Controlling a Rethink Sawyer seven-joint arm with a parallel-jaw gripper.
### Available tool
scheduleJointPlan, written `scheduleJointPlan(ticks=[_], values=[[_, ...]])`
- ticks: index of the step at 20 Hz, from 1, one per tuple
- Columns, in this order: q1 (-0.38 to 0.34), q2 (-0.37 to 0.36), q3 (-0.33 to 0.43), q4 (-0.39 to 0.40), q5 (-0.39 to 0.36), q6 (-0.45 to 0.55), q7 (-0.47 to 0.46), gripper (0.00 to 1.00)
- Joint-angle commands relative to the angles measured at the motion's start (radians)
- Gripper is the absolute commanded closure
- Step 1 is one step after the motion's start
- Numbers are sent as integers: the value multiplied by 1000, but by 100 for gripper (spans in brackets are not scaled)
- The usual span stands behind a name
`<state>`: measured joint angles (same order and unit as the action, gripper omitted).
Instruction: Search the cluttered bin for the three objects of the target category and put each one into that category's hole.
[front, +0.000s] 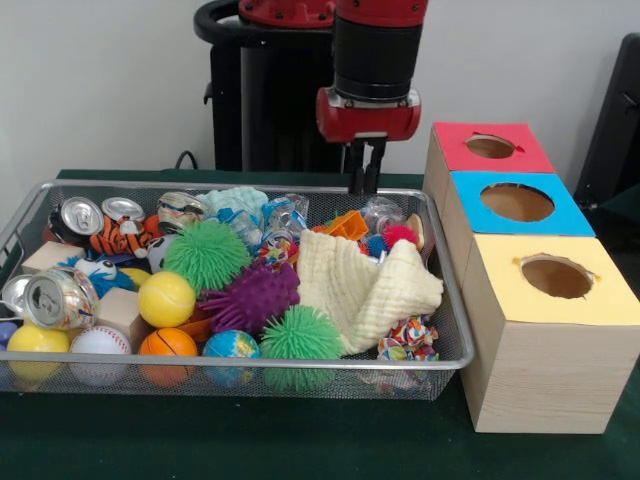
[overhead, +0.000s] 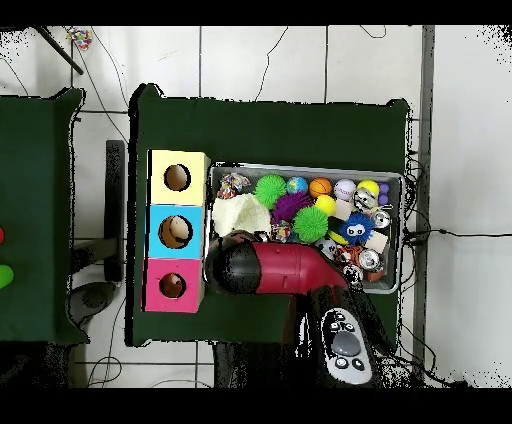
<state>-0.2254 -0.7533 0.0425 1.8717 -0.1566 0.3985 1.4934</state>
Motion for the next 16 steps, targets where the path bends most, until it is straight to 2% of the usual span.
scheduleJointPlan(ticks=[1, 12, 14, 16], values=[[36, 1, -32, -53, 73, 35, 258, 100], [90, 12, -74, -28, 103, -7, 246, 100], [74, 0, -61, 4, 108, -30, 230, 100], [21, 6, -8, 38, 121, -75, 204, 100]])
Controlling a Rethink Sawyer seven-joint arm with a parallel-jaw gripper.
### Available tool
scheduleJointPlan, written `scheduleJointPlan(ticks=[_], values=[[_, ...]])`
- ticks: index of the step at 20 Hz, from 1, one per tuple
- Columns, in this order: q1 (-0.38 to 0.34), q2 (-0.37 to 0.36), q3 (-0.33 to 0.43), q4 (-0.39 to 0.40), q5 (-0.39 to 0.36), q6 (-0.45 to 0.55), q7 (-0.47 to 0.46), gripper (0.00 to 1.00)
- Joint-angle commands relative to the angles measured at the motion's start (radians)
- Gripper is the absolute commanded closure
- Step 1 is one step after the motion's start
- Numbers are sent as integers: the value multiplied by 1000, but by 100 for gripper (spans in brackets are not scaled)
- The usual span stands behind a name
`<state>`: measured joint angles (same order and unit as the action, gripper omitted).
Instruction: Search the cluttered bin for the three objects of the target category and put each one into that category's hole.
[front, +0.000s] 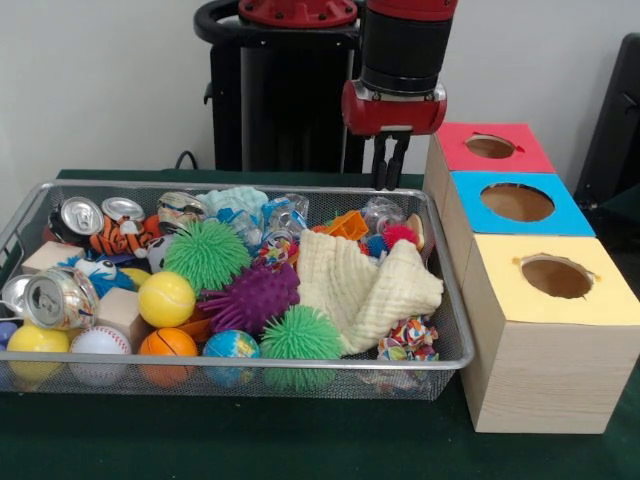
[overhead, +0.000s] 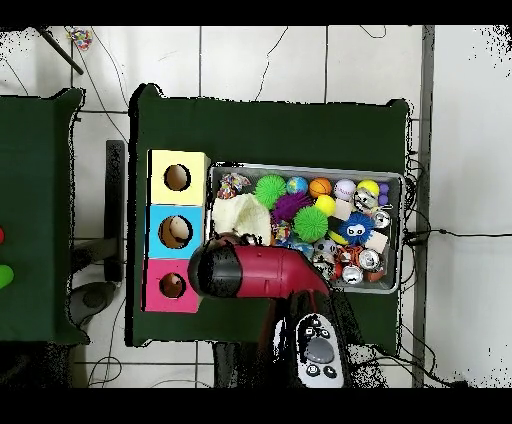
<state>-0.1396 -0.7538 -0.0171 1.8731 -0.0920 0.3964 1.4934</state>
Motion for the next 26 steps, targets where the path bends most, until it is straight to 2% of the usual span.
scheduleJointPlan(ticks=[1, 4, 8, 12, 18, 23, 26], values=[[-91, 11, 79, 53, 59, -91, 189, 100], [-162, 18, 142, 86, 61, -116, 149, 100], [-270, 41, 214, 133, 28, -178, 116, 100], [-429, 59, 259, 192, -46, -232, 64, 100], [-647, 41, 253, 211, -170, -245, -8, 100], [-769, 29, 278, 229, -270, -262, -19, 100], [-818, 0, 277, 282, -336, -276, -5, 100]])
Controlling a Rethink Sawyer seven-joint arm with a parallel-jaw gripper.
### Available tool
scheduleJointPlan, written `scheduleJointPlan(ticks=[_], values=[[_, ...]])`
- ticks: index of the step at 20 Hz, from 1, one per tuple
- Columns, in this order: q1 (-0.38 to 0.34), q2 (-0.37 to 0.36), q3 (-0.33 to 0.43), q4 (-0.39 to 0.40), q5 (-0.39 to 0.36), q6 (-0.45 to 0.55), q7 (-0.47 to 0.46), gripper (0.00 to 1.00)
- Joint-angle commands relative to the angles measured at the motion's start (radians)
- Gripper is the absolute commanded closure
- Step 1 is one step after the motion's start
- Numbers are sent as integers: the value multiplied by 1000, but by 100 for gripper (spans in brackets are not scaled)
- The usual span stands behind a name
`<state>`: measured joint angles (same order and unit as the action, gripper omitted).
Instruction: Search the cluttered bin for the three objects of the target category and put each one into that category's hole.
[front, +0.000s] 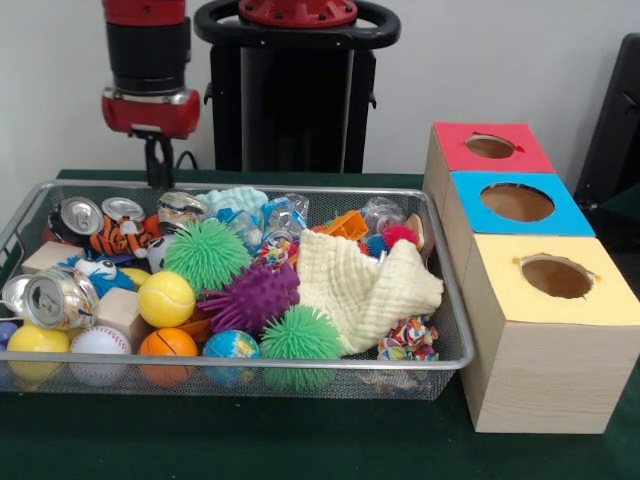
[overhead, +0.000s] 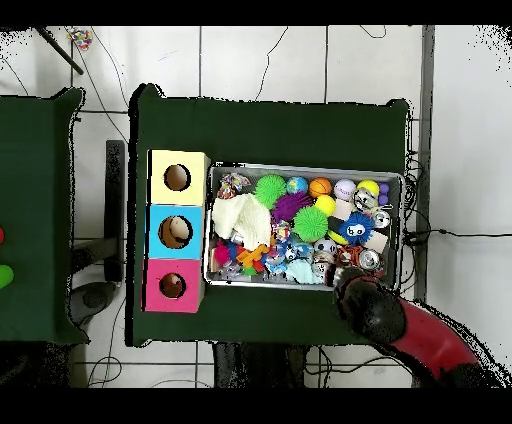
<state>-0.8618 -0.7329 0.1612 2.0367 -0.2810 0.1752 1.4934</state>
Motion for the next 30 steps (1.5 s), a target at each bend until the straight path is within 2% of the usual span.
scheduleJointPlan(ticks=[1, 3, 7, 11, 14, 22, 30], values=[[-101, -29, 91, 134, -165, -62, 0, 100], [-103, -47, 76, 169, -208, -82, 17, 100], [-51, -26, 20, 168, -258, -124, 75, 100], [8, -7, -24, 149, -272, -155, 123, 100], [27, -5, -27, 146, -267, -154, 135, 100], [-33, 23, 87, 127, -215, -65, 93, 100], [-64, 7, 127, 71, -184, 42, 48, 100]])
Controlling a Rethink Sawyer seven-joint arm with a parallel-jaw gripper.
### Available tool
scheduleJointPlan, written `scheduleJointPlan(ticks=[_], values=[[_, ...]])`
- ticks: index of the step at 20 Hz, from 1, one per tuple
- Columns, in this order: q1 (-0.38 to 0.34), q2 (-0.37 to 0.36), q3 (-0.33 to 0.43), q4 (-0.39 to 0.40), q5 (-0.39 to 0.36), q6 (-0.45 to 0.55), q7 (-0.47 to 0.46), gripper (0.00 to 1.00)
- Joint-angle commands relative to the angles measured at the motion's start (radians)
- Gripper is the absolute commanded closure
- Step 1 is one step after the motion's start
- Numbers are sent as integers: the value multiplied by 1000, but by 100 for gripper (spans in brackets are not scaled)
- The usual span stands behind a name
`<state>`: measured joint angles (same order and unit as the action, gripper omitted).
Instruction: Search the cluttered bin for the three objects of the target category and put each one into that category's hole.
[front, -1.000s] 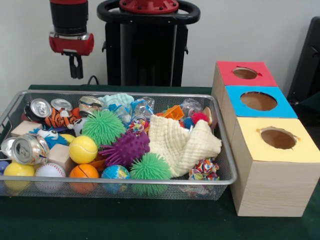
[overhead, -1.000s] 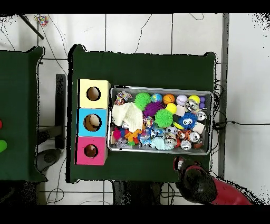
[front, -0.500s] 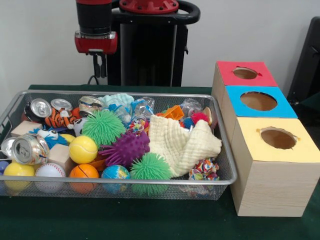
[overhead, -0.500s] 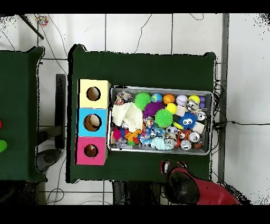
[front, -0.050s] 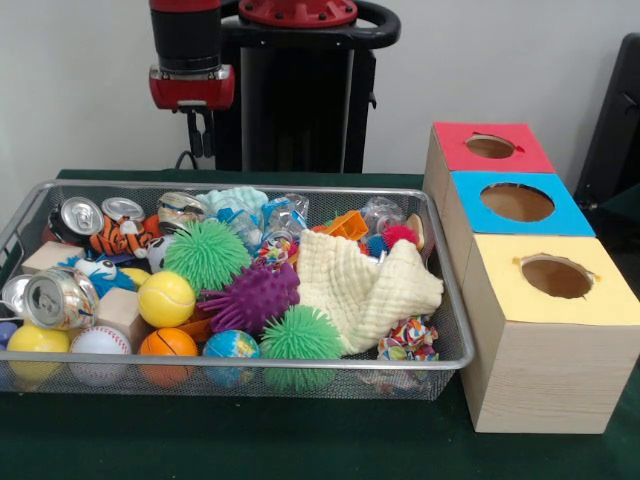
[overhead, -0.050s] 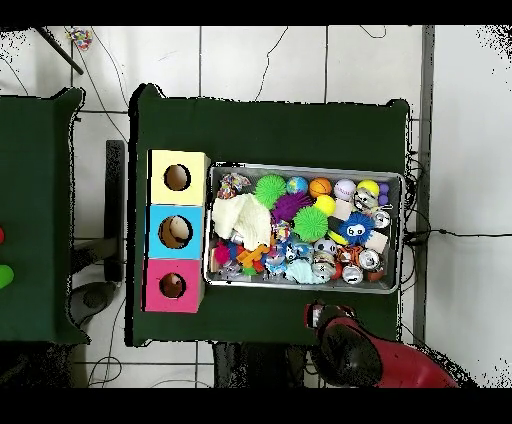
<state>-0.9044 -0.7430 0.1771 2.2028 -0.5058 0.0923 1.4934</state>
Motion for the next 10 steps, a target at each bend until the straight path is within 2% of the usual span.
scheduleJointPlan(ticks=[1, 10], values=[[-23, 19, 113, -104, 43, 133, 45, 100], [-42, 45, 142, -173, 66, 208, 32, 100]])
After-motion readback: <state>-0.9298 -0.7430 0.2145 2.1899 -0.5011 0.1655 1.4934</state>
